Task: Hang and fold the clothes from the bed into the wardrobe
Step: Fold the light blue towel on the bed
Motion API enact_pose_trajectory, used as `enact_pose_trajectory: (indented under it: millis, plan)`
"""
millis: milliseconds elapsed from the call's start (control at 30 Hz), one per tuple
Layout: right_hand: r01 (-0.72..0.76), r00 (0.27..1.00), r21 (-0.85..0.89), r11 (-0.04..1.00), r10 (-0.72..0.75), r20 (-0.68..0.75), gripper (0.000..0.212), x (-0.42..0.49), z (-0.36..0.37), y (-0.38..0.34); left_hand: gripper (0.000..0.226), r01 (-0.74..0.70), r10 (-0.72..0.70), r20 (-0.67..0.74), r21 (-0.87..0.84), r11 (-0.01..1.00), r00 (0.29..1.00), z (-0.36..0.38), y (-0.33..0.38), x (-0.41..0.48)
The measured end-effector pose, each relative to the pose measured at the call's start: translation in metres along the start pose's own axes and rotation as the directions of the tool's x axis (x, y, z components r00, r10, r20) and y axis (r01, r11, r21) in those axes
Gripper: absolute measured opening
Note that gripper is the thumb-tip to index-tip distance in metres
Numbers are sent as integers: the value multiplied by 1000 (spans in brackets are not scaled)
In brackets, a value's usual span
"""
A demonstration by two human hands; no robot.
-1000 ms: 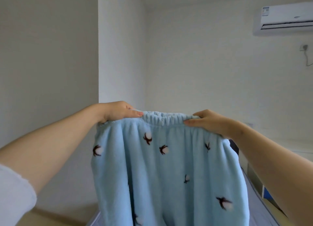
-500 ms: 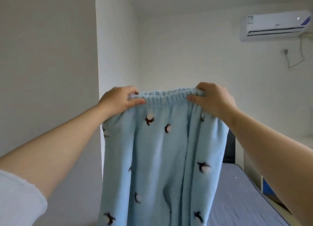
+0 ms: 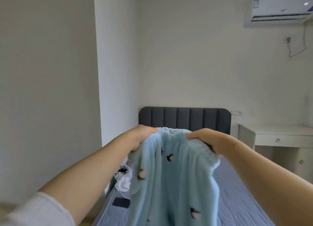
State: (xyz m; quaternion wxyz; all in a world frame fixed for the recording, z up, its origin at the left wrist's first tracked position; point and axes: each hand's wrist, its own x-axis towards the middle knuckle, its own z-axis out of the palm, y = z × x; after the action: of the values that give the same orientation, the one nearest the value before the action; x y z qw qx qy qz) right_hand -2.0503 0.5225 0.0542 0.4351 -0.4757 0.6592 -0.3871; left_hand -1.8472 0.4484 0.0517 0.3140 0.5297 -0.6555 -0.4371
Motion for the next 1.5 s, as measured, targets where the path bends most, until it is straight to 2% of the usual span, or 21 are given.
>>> enact_pose_trajectory:
  millis: [100, 233, 300, 433, 500, 567, 633, 733, 767, 833, 867, 933, 1000, 1100, 1167, 1233, 1300, 1333, 1400, 1433, 1500]
  plan:
    - [-5, 1000, 175, 985, 2, 14, 29, -1, 13, 0, 27, -101, 102, -71, 27, 995, 992, 29, 10, -6]
    - [32, 999, 346, 938, -28, -16, 23, -8, 27, -4, 31, -208, 215, -63, 111, 972, 974, 46, 23, -14]
    - [77, 997, 376, 923, -72, -26, 26, -12, 30, -6, 32, -249, 250, -64, 30, 968, 966, 48, 29, -20]
    - [174, 984, 445, 878, -175, -40, 29, -17, 30, -7, 28, -316, 330, 129, -122, 941, 935, 45, 36, -42]
    - [181, 979, 507, 843, -204, -11, 26, -18, 27, -7, 45, -356, 352, 215, -21, 934, 911, 42, 32, -48]
    - [183, 976, 515, 837, -219, 10, 28, -17, 24, -6, 70, -392, 359, 224, 127, 911, 906, 38, 27, -48]
    - [202, 966, 469, 860, -253, 47, 30, -19, 22, -4, 74, -423, 398, 150, 231, 876, 905, 32, 26, -46]
    - [308, 932, 370, 877, -356, 70, 22, -19, 24, -3, 58, -426, 419, 80, 156, 891, 904, 22, 30, -38]
    - [398, 910, 265, 879, -414, 5, 13, -19, 24, -4, 50, -427, 419, 86, 118, 897, 904, 19, 32, -36]
    - [559, 797, -182, 809, -585, -150, 36, -13, 16, -5, 39, -438, 424, 128, 107, 893, 897, 10, 35, -32]
    - [568, 736, -402, 719, -661, -143, 48, -10, 12, -8, 36, -443, 426, 154, 103, 891, 892, 4, 36, -31]
    - [535, 697, -609, 585, -713, -72, 50, -10, 7, -10, 34, -452, 434, 205, 51, 890, 877, -7, 38, -29]
    - [521, 740, -593, 614, -671, -43, 46, -7, 5, -8, 34, -443, 440, 234, -41, 896, 867, -14, 40, -28]
    - [551, 807, -397, 734, -590, 28, 36, -5, 8, -7, 41, -393, 405, 278, -101, 914, 871, -16, 39, -28]
    - [465, 863, -404, 788, -504, 10, 30, -1, 10, -8, 42, -348, 331, 324, -6, 937, 886, -15, 38, -31]
    - [374, 887, -466, 802, -456, -73, 34, 3, 13, -10, 54, -343, 259, 365, 187, 920, 894, -9, 34, -33]
    - [346, 880, -467, 814, -453, -139, 34, 6, 18, -11, 83, -408, 252, 376, 425, 808, 892, 3, 27, -34]
    - [346, 873, -459, 819, -460, -162, 32, 7, 19, -11, 84, -436, 271, 362, 529, 728, 892, 9, 24, -34]
    - [378, 849, -455, 807, -498, -179, 32, 10, 18, -12, 67, -421, 297, 299, 683, 598, 907, 13, 20, -31]
    - [418, 826, -427, 802, -531, -188, 33, 11, 15, -12, 58, -384, 300, 251, 721, 576, 920, 10, 20, -30]
    - [541, 783, -202, 817, -576, -236, 33, 16, 9, -7, 43, -335, 335, 136, 673, 660, 932, 1, 23, -25]
